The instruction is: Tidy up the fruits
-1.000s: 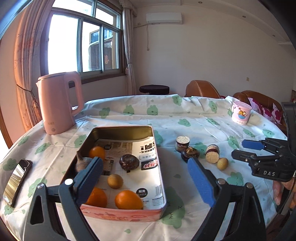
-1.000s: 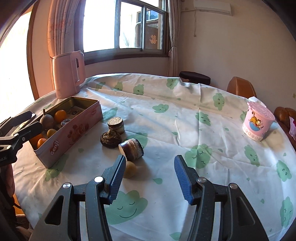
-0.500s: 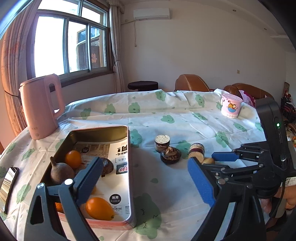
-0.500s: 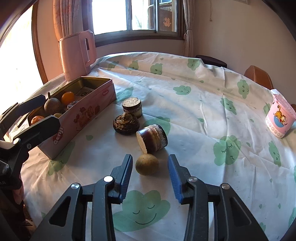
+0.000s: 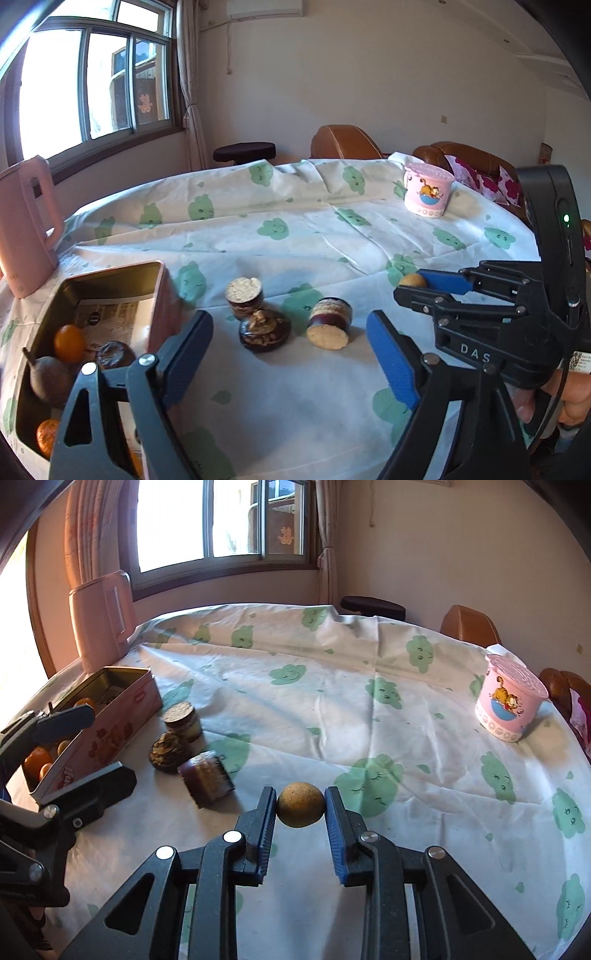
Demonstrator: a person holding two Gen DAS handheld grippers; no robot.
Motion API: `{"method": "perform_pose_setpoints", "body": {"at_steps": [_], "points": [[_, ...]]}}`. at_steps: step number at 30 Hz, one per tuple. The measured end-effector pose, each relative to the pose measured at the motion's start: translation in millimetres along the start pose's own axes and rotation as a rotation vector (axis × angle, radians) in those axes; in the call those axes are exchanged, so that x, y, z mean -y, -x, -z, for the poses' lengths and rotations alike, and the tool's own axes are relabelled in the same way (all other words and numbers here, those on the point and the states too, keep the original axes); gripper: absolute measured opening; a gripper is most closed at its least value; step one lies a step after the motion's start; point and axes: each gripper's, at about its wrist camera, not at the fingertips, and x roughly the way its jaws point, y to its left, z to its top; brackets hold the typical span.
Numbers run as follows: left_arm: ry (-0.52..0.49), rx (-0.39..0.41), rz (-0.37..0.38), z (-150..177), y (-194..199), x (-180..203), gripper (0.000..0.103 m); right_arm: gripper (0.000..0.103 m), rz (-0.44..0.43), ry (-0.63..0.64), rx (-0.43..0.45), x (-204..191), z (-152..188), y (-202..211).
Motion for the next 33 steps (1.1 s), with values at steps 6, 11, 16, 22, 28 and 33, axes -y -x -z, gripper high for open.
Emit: {"method": "perform_pose_setpoints", "body": {"at_steps": [6, 11, 16, 22, 28, 33], "points": [[-0.033, -0.111, 0.060, -6, -36, 17, 0.057, 0.028, 0.021, -0.044, 0.012, 16, -1, -1], [-0.063, -0.196, 0.066, -6, -56, 24, 0.050, 0.029, 0.018, -0.040, 0.018, 14, 0, -1], [-0.079, -0.218, 0.061, -5, -60, 27, 0.037, 0.029, -0.010, -0.064, 0.004, 19, 0, -3], [-0.078, -0.164, 0.067, -7, -49, 26, 0.036, 0.029, -0.030, -0.071, 0.035, 21, 1, 3], [-0.057, -0.101, 0.080, -9, -38, 22, 0.036, 0.029, -0.048, -0.074, 0.075, 21, 1, 10], [-0.064, -0.081, 0.079, -10, -35, 23, 0.036, 0.029, -0.047, -0.071, 0.092, 20, 2, 13]]}}
